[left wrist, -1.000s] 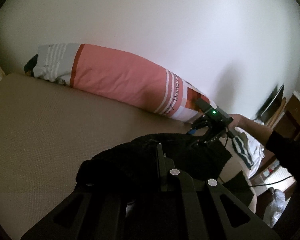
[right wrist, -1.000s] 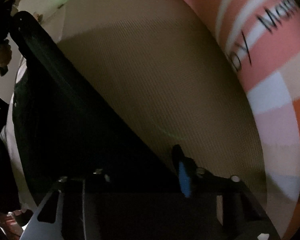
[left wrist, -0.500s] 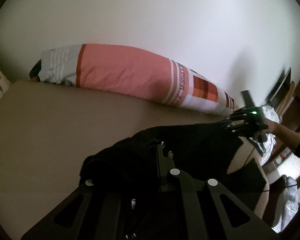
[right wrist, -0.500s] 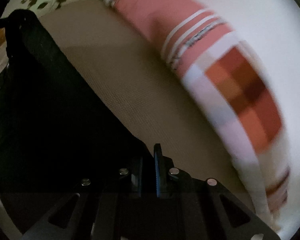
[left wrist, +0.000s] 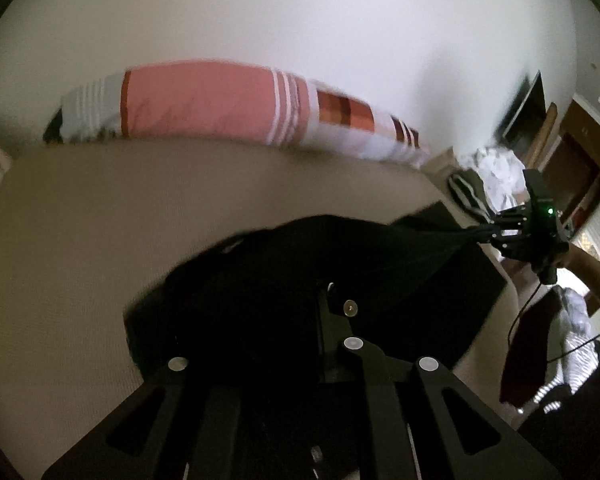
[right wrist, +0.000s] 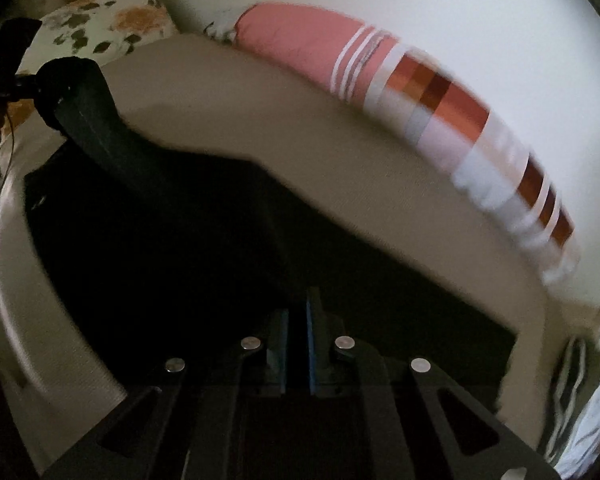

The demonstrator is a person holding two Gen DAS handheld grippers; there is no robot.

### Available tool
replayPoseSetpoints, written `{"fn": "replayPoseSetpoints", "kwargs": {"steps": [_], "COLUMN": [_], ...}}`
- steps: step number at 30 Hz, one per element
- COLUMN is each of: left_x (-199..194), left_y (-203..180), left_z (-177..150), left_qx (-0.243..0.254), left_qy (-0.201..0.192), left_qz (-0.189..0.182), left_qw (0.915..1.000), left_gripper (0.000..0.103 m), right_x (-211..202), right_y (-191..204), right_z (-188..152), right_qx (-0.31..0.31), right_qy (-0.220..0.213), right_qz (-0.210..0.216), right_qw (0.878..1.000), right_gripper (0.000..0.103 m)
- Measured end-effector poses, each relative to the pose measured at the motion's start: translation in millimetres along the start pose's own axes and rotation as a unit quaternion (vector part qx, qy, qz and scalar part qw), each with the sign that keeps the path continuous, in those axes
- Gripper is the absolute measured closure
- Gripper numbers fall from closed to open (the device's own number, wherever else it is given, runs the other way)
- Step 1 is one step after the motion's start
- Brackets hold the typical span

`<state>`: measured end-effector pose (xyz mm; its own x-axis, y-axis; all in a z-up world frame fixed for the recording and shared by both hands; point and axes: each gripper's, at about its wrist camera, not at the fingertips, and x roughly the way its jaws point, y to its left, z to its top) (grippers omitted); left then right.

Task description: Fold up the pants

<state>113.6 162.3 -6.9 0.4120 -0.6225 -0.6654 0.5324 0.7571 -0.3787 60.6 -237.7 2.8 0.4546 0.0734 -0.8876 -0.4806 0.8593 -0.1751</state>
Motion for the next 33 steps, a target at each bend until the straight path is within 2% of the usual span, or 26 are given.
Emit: {"fn": "replayPoseSetpoints", "kwargs": {"steps": [7, 9, 11, 13, 16, 18, 20, 24, 25, 29, 31, 33], "left_x": [13.2, 18.7, 21.5, 17.8, 4.0, -8.0, -24.8, -54.6, -58.5, -59.2, -52.6, -41.4], "left_y": [-8.9, -9.9, -11.6, -13.5, -17.2, -18.5, -16.7, -5.5, -5.8, -13.4, -14.5, -11.9], "left_z": [-59.5, -72.9, -83.5, -90.5, -94.9, -97.6, -103.6, -114.5, -117.2, -120.4, -118.5, -114.9], "left_qx": [0.003, 0.008, 0.014, 0.018, 0.005, -0.006, -0.023, -0.132, -0.162, -0.231, -0.269, -0.310], "left_qy": [0.077, 0.102, 0.123, 0.133, 0.138, 0.138, 0.129, 0.101, 0.095, 0.061, 0.045, 0.030], "left_qz": [0.011, 0.025, 0.043, 0.064, 0.087, 0.118, 0.145, 0.110, 0.097, 0.056, 0.029, 0.003], "left_qw": [0.9970, 0.9944, 0.9914, 0.9889, 0.9866, 0.9834, 0.9806, 0.9798, 0.9774, 0.9696, 0.9616, 0.9501], "left_gripper": [0.091, 0.088, 0.080, 0.078, 0.066, 0.033, 0.030, 0.030, 0.030, 0.031, 0.032, 0.032], "right_x": [29.1, 40.5, 46.8, 51.1, 52.8, 54.2, 56.6, 58.8, 59.1, 56.3, 56.2, 56.4], "right_y": [37.8, 42.1, 45.0, 47.3, 45.9, 43.9, 43.8, 50.9, 52.5, 56.0, 55.6, 54.6], "right_z": [-56.8, -63.1, -65.2, -65.7, -65.0, -62.6, -60.0, -63.9, -64.4, -67.9, -68.6, -68.4], "right_qx": [0.024, 0.025, 0.023, 0.020, 0.032, 0.037, 0.037, 0.034, 0.032, 0.033, 0.033, 0.034], "right_qy": [0.051, 0.064, 0.067, 0.071, 0.069, 0.066, 0.063, 0.056, 0.054, 0.049, 0.047, 0.045], "right_qz": [0.046, 0.049, 0.045, 0.039, 0.039, 0.040, 0.039, 0.034, 0.034, 0.033, 0.033, 0.032], "right_qw": [0.997, 0.996, 0.996, 0.997, 0.996, 0.996, 0.997, 0.997, 0.997, 0.998, 0.998, 0.998], "right_gripper": [0.098, 0.098, 0.098, 0.098, 0.098, 0.097, 0.097, 0.097, 0.097, 0.097, 0.097, 0.097]}}
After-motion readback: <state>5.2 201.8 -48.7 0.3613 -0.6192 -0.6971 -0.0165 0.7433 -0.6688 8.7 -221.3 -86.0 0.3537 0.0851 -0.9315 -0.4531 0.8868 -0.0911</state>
